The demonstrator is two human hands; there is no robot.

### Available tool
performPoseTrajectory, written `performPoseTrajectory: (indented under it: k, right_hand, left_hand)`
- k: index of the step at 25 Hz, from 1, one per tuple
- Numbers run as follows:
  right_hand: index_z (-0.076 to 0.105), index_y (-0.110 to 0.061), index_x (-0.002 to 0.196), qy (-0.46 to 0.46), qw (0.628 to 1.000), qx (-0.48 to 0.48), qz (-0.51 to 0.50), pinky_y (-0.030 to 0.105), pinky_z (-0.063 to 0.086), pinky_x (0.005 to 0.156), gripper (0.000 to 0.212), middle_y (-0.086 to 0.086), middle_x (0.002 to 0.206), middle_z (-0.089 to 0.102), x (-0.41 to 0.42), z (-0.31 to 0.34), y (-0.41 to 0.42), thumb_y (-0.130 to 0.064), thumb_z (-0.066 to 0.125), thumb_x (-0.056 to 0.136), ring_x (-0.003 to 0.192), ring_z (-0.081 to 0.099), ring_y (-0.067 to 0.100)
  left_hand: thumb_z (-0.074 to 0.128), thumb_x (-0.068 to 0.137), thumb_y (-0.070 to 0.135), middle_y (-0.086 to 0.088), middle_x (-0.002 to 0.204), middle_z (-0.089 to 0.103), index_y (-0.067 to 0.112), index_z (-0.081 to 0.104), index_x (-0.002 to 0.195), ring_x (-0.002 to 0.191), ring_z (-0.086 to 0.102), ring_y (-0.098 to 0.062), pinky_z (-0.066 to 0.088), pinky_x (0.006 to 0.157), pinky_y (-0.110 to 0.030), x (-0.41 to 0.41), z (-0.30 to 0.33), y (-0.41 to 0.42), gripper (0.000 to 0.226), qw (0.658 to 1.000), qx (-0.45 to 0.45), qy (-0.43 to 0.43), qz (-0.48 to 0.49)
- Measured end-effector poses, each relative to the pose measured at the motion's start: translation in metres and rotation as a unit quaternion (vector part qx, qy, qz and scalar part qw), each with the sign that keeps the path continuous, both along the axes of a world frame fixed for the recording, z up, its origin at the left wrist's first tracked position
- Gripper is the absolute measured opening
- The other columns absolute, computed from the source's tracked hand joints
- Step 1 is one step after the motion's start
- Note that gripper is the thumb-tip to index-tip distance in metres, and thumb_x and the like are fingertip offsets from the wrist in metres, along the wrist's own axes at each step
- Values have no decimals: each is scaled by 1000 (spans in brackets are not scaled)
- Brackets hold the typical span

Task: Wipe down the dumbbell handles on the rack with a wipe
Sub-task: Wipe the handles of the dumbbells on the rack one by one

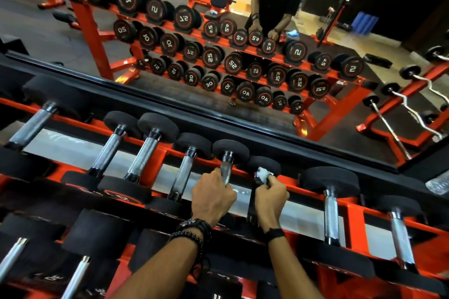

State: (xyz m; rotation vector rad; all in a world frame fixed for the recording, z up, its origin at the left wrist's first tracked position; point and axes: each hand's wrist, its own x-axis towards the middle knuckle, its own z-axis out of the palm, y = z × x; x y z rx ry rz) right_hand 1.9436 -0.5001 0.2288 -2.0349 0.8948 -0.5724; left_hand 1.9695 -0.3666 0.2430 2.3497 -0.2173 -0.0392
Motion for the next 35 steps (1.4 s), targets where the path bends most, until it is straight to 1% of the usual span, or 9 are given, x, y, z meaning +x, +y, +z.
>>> performPoseTrajectory:
  k: [6,10,13,17,20,23,26,29,35]
  right_hand:
    - [54,-11,61,53,980,175,72,27,35,53,17,1,61,50,10,9,-21,-2,62,73,61,45,17]
    - [64,-5,84,69,981,157,85,25,41,57,17,3,77,62,10,12,-12,-9,78,75,68,54,14]
    - [69,-2,91,51,929,355,94,31,48,69,26,9,79,67,17,13,-31,-7,82,70,78,61,23]
    - [65,-13,75,90,876,465,91,29,46,56,21,-2,54,56,36,8,-35,-15,85,70,49,54,11]
    - [62,-13,72,80,901,424,44,24,40,45,21,-5,45,51,48,-6,-19,-10,82,72,36,47,7]
    - [70,2,87,53,940,337,-2,37,57,56,21,13,65,68,43,-12,-18,-7,77,69,50,64,24]
    - [60,-14,76,173,981,75,38,34,50,64,36,4,76,62,32,-1,-24,-42,80,67,71,61,25]
    - [55,-17,68,220,958,-176,53,33,47,64,47,1,70,59,21,2,-30,-63,66,76,72,60,26]
    - [57,-20,63,99,973,-207,26,43,47,78,49,-7,57,54,6,-19,-15,-65,59,84,65,57,25]
  left_hand:
    - [56,87,22,3,76,59,15,56,92,65,55,-11,37,55,-21,0,0,1,8,1000,5,-3,-2]
    - [56,88,21,3,74,60,16,56,90,64,57,-11,43,58,-22,0,-1,-2,6,1000,-8,-2,1]
    - [56,86,21,2,74,60,16,55,89,64,57,-13,48,59,-26,0,-2,-1,6,1000,-3,1,-3]
    - [55,83,23,0,78,60,16,55,91,70,59,-19,52,68,-35,0,1,-1,11,1000,5,12,1]
    - [55,84,23,0,81,60,16,56,93,72,58,-17,48,67,-32,-1,3,0,11,1000,0,14,2]
    - [54,85,22,0,82,59,17,56,93,72,57,-17,43,66,-29,0,3,1,9,1000,-1,18,4]
    - [53,84,23,1,81,60,17,56,91,72,58,-18,46,67,-31,-1,3,1,9,1000,-3,21,3]
    - [54,84,24,2,78,60,19,56,90,70,58,-16,49,68,-32,0,1,1,8,1000,-5,15,6]
    - [54,84,26,2,78,60,18,57,90,71,60,-18,56,71,-37,-1,0,1,11,1000,-14,11,3]
